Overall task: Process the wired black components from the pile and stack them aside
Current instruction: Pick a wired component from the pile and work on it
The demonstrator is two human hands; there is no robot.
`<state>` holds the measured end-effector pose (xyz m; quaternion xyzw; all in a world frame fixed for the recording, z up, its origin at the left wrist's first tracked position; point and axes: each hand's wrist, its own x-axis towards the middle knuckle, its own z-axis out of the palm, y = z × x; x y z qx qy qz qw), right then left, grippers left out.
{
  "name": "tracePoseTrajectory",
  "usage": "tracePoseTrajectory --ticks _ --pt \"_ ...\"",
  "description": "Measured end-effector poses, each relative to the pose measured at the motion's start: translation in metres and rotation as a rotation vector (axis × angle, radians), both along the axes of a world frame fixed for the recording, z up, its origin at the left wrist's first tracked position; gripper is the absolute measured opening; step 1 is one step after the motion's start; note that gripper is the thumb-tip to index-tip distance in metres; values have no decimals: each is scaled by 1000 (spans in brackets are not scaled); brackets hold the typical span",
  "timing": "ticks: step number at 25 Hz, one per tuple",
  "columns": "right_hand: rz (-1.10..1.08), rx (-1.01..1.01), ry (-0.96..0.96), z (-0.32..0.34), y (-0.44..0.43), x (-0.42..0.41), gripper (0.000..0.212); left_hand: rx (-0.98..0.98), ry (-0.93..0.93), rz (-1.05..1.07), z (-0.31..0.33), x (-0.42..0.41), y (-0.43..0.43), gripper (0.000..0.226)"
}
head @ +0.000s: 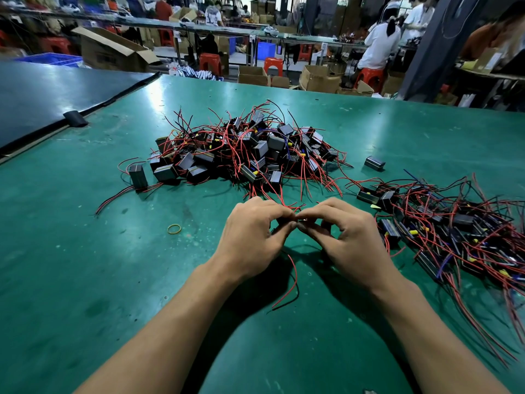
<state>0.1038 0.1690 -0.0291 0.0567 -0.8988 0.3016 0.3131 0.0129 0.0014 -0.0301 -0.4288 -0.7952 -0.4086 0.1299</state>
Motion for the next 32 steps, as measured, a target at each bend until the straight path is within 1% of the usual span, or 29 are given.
tracePoseTrajectory --ticks 5,8,11,13,16,18,20,23,25,27,30,32 --pt "-19 -7 -35 1 0 0 13 -15 15 -23 0 0 0 7" --pt "-52 -46 -93 2 -2 0 8 -19 15 -26 -1 0 -1 9" --pt "-104 -100 -177 2 -9 0 5 -6 60 -11 0 0 -2 12" --pt "-149 -169 -229 4 -14 -1 8 -1 100 11 1 2 -2 12" --pt "-220 -348 -298 8 -16 -2 14 -3 133 32 3 3 0 9" --pt "-249 -397 -337 11 -18 -1 16 -12 150 37 3 4 0 9" --pt "-240 -432 -391 13 -19 -1 17 -30 181 40 2 4 0 9" --pt "-190 -537 -456 16 -17 0 21 -30 222 42 3 4 1 10" --pt "-154 -508 -433 17 -14 1 18 -22 194 42 3 5 1 10" --pt "-124 -381 -317 19 -10 4 4 -1 99 29 1 4 0 11" --pt "-90 -8 -121 19 -3 8 21 21 -16 1 0 1 -1 14" --pt "-102 171 -50 15 -2 7 20 16 -31 2 0 1 -1 16"
